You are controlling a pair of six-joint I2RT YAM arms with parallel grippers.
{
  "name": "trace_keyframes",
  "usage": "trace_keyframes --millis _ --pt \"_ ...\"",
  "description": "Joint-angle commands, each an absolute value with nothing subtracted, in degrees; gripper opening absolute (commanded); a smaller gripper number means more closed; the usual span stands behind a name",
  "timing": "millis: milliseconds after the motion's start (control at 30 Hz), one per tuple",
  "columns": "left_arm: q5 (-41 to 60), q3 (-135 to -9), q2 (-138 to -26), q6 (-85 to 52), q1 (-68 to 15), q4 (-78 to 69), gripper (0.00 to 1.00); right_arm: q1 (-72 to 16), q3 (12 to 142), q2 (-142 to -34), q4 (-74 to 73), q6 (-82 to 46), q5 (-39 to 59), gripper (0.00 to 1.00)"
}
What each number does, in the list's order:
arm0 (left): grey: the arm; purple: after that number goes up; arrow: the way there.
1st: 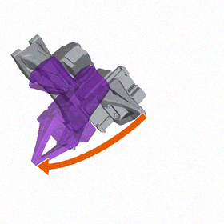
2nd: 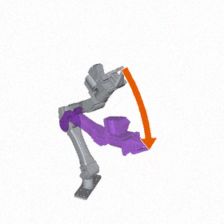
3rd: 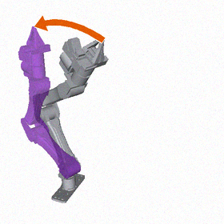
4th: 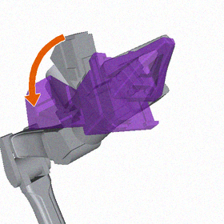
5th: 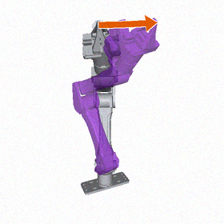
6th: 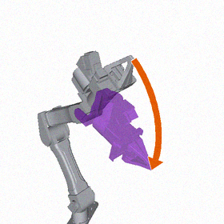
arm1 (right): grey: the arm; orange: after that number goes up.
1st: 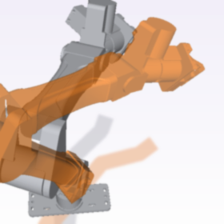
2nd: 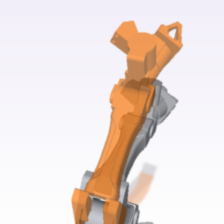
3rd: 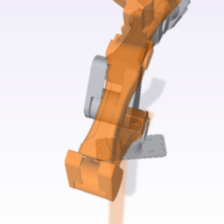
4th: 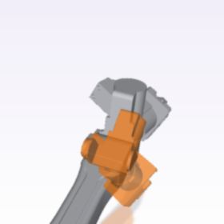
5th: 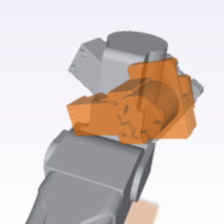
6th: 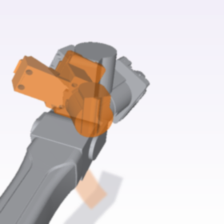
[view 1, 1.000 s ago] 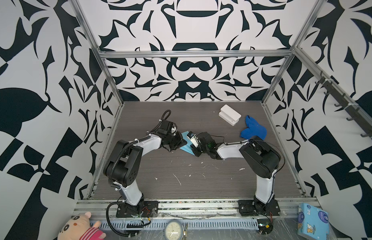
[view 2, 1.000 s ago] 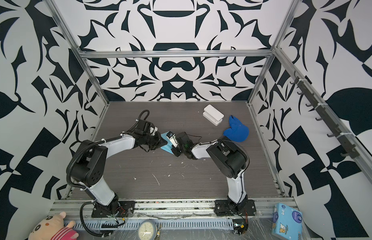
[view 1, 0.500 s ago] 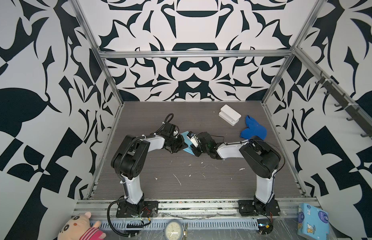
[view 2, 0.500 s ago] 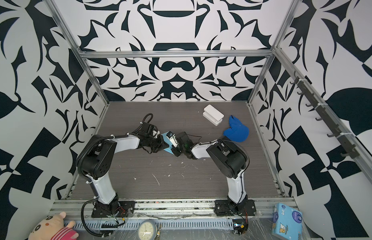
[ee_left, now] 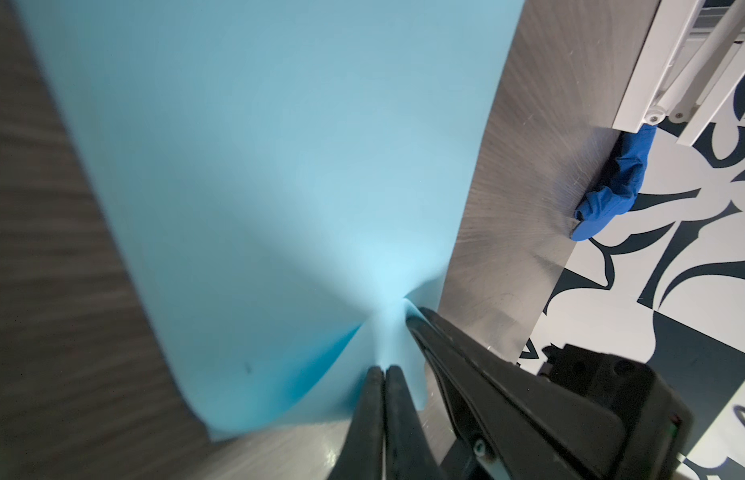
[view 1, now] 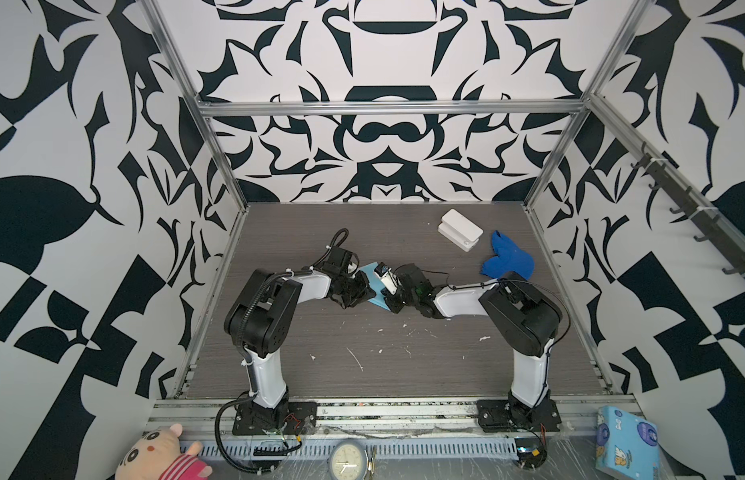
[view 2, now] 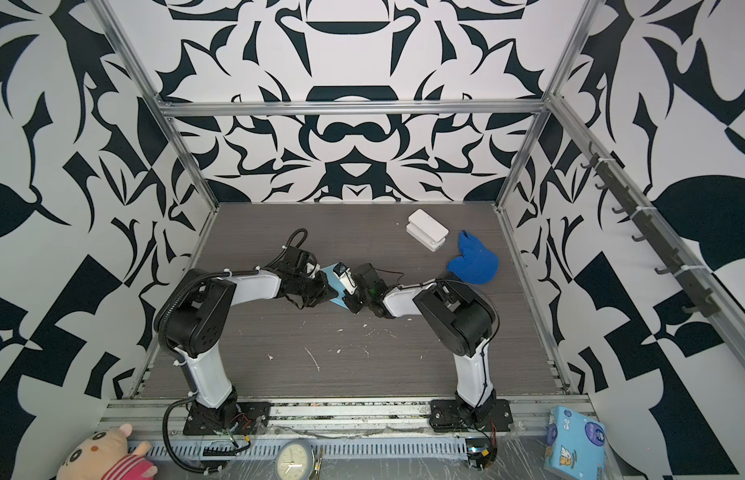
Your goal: Fold a paper plane with a square sheet of paper (pick it up from the middle)
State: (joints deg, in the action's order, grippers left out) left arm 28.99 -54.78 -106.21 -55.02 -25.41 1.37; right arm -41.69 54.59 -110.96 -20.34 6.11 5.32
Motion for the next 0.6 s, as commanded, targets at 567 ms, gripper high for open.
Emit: trace_keyframes --millis 567 --pt "27.7 -50.6 -106.7 -53.8 -25.7 1.0 0.07 -41.6 56.8 -112.0 -18.3 4.8 6.0 0.00"
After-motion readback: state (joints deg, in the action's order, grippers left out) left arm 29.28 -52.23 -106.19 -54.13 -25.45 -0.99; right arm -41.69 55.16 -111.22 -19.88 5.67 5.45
